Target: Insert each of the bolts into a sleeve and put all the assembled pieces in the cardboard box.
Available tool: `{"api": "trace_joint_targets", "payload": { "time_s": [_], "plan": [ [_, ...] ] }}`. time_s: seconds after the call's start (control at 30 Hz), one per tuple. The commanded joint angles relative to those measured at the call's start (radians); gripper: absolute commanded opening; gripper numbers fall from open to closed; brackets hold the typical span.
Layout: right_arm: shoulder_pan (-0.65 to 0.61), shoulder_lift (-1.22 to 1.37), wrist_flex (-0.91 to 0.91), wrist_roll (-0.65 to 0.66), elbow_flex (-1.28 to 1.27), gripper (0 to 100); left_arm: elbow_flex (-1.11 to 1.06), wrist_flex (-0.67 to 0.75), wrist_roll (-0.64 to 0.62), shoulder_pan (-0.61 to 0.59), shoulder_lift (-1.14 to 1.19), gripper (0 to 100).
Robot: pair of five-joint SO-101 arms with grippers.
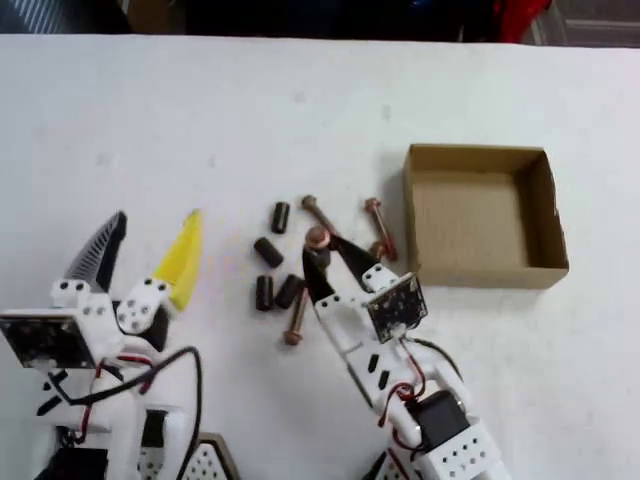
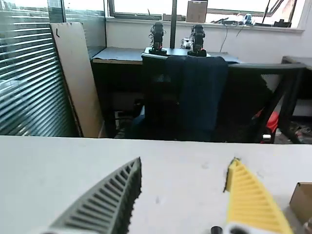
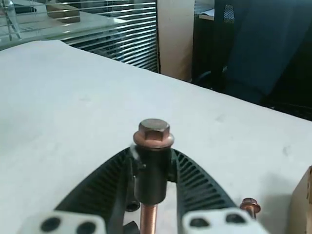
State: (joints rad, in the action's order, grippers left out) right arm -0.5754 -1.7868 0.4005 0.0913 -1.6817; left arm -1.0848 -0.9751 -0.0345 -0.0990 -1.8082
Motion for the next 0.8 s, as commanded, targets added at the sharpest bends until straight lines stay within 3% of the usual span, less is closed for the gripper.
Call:
{"api": "trace_joint_targets", "payload": {
  "time_s": [0.0,0.17,0.4,0.47,0.67,0.77],
  "plan": [
    [0.015,-0.013,0.022,0.014,-0.006,2.1,0.002,-0.04,0.068,-0.01,0.018,30],
    [0.016,-0.015,0.088,0.017,-0.002,2.1,-0.068,-0.104,0.066,-0.01,0.018,29],
    [0.07,-0.015,0.38,0.235,0.184,1.8,-0.221,-0.1,0.072,-0.01,0.018,6],
    [0.125,-0.015,0.463,0.239,0.249,1.8,-0.247,-0.1,0.074,-0.01,0.018,2],
    [0.412,-0.01,0.561,0.252,0.417,1.7,-0.368,-0.1,0.074,-0.008,0.018,3],
    [0.529,0.005,0.615,0.387,0.52,1.7,-0.405,-0.1,0.074,-0.005,0.018,3]
  ]
}}
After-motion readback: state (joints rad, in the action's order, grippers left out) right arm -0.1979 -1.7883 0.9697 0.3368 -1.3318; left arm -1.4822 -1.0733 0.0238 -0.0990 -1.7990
